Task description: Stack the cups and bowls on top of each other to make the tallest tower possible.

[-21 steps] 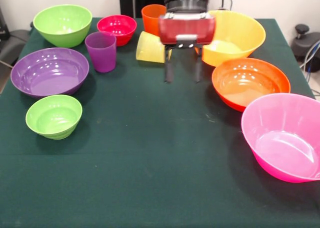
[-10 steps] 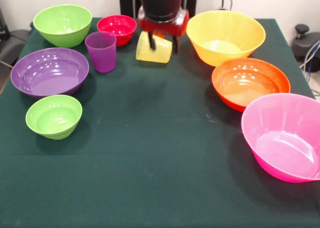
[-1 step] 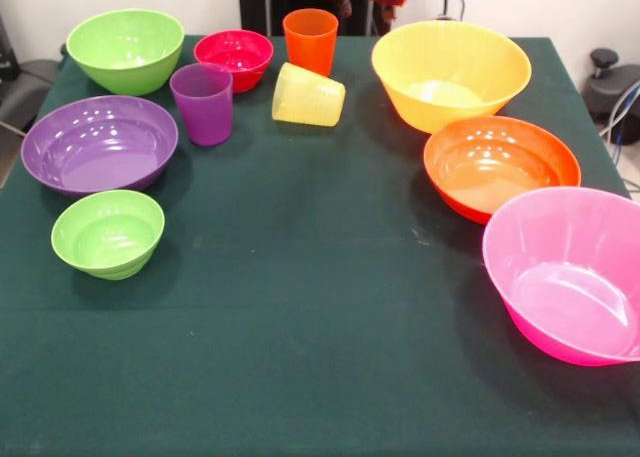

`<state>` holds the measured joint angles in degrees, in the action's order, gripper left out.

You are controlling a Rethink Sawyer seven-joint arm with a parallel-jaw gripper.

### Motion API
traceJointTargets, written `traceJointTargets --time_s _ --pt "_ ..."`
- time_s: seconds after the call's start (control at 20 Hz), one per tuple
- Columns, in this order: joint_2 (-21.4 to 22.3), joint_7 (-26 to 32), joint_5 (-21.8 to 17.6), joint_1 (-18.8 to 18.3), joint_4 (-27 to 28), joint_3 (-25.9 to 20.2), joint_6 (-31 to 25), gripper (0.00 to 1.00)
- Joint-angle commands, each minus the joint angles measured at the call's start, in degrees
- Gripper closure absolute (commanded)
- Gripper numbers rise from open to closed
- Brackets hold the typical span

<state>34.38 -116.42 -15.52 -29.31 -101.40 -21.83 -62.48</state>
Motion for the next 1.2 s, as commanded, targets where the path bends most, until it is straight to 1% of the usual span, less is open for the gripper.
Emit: traceJointTargets --time_s 0.05,0.1,0.2,0.25,0.3,0.4,0.45,0.55,0.65,0.9,0.95,1.05,1.2 --pt "0.54 11.19 -6.04 -0.59 -1.52 -6.47 12.01 0.00" --pt "0.40 11.05 -8.43 -0.75 -1.34 -6.78 17.65 0.00" --pt "0.47 9.92 -13.04 -0.46 -0.73 -6.91 26.79 0.00" --pt "0.60 9.45 -14.52 -0.23 -0.70 -6.91 29.08 0.00" --pt "0.90 8.20 -16.86 0.49 -0.44 -6.31 32.65 0.00" --pt "1.65 5.84 -19.94 1.86 -0.18 -5.03 36.81 0.00" --pt "1.48 5.29 -20.82 2.08 -0.13 -4.82 38.52 0.00" --pt "0.28 5.21 -22.07 2.22 0.69 -4.75 40.62 0.00" --pt "-0.18 5.01 -23.82 3.31 2.30 -3.95 42.35 0.00" --pt "-1.80 5.74 -23.90 3.31 2.83 -3.82 41.74 0.00" --pt "-1.82 5.27 -24.09 3.76 3.05 -3.21 41.73 0.00" --pt "-1.43 3.44 -25.51 5.06 3.47 -1.55 43.99 0.00" --pt "-0.74 4.08 -25.43 4.54 3.28 -2.42 43.38 0.00"
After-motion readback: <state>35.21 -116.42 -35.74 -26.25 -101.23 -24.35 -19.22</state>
